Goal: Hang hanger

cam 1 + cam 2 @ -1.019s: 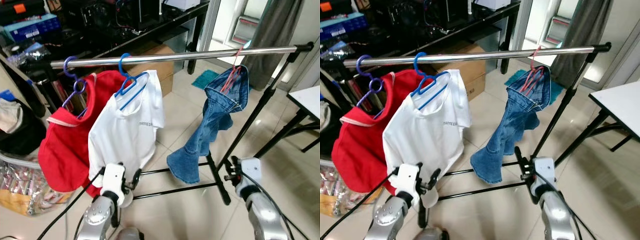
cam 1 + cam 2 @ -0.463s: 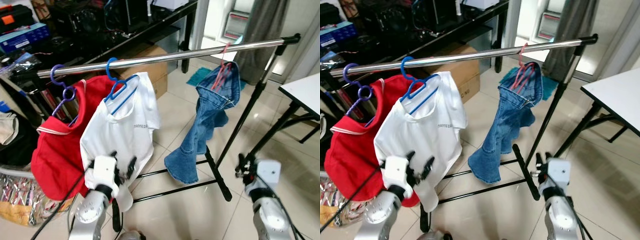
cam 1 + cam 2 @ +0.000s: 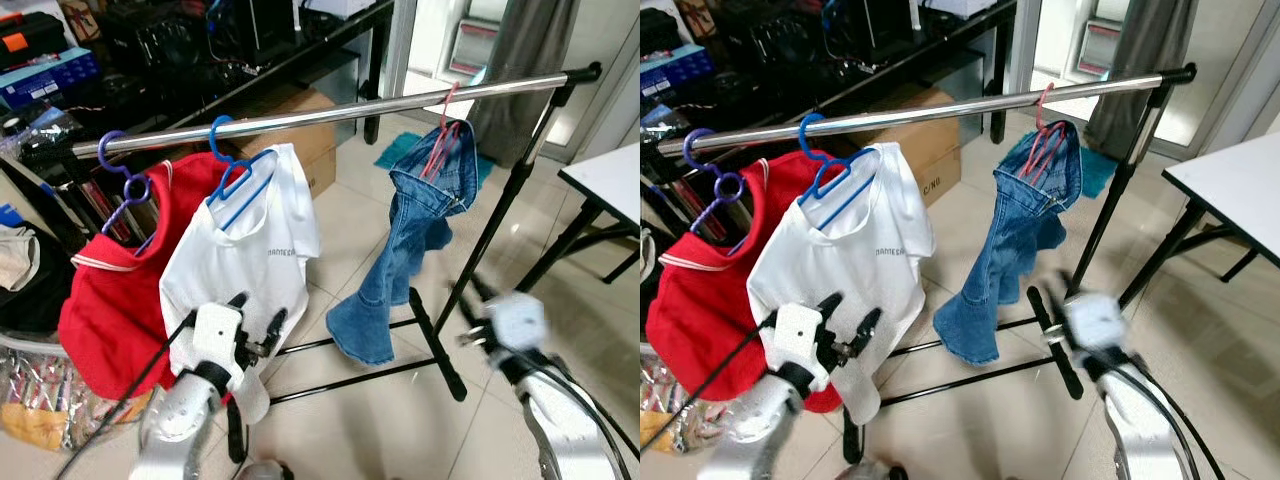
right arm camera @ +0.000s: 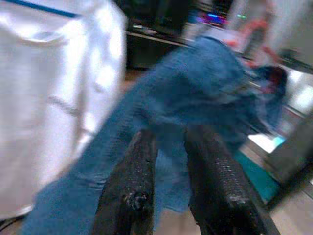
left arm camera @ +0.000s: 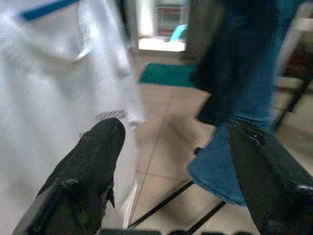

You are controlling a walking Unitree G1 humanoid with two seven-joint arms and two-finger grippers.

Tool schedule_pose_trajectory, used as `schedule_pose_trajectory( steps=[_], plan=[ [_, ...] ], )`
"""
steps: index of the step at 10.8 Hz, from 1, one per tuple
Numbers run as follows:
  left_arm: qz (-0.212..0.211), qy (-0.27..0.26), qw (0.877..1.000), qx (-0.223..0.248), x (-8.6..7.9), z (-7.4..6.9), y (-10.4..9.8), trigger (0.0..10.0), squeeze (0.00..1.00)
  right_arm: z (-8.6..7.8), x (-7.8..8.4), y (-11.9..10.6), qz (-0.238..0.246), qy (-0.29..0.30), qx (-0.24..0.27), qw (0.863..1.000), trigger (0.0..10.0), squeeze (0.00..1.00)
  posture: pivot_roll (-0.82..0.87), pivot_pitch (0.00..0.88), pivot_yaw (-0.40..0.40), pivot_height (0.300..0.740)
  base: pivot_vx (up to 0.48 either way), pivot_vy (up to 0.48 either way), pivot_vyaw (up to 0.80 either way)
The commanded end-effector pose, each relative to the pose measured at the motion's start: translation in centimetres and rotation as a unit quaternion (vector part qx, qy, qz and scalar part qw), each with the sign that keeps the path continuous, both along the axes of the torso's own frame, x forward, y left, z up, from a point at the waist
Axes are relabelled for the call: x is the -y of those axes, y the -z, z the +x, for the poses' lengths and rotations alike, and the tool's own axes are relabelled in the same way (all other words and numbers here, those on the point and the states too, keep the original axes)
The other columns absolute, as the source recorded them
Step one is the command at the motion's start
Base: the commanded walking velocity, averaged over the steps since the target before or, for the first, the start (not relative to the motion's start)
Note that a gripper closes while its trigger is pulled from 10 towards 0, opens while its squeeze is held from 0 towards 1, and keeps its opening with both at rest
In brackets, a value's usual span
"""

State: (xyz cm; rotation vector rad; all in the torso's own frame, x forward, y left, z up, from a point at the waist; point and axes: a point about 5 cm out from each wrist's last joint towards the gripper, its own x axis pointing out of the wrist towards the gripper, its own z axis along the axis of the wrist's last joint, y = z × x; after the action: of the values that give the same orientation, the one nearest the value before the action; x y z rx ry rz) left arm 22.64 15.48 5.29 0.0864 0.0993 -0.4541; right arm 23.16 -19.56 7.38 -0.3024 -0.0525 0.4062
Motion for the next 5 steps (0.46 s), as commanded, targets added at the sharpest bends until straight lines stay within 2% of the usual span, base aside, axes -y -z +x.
schedule_pose_trajectory(
  steps=[1,3,5],
  plan=[
    [0.028,0.031,0.999,0.014,-0.6,-0.4,-0.1,10.0,0.00,-0.4,-0.8,0.4,0.001,-0.031,-0.012,0.999,10.0,0.00,0.20,0.044,-0.004,0.740,0.000,0.000,0.00],
    [0.037,-0.001,0.999,0.022,-1.9,0.2,-0.6,10.0,0.00,-0.2,-1.4,0.7,0.012,-0.041,-0.022,0.999,10.0,0.00,0.22,0.043,-0.016,0.740,0.000,0.000,0.00],
    [0.031,0.005,0.999,0.018,-1.4,-0.2,-0.4,10.0,0.00,0.5,-1.0,1.0,0.029,-0.006,-0.022,0.999,10.0,0.00,0.22,0.039,-0.012,0.740,0.000,0.000,0.00]
  ],
)
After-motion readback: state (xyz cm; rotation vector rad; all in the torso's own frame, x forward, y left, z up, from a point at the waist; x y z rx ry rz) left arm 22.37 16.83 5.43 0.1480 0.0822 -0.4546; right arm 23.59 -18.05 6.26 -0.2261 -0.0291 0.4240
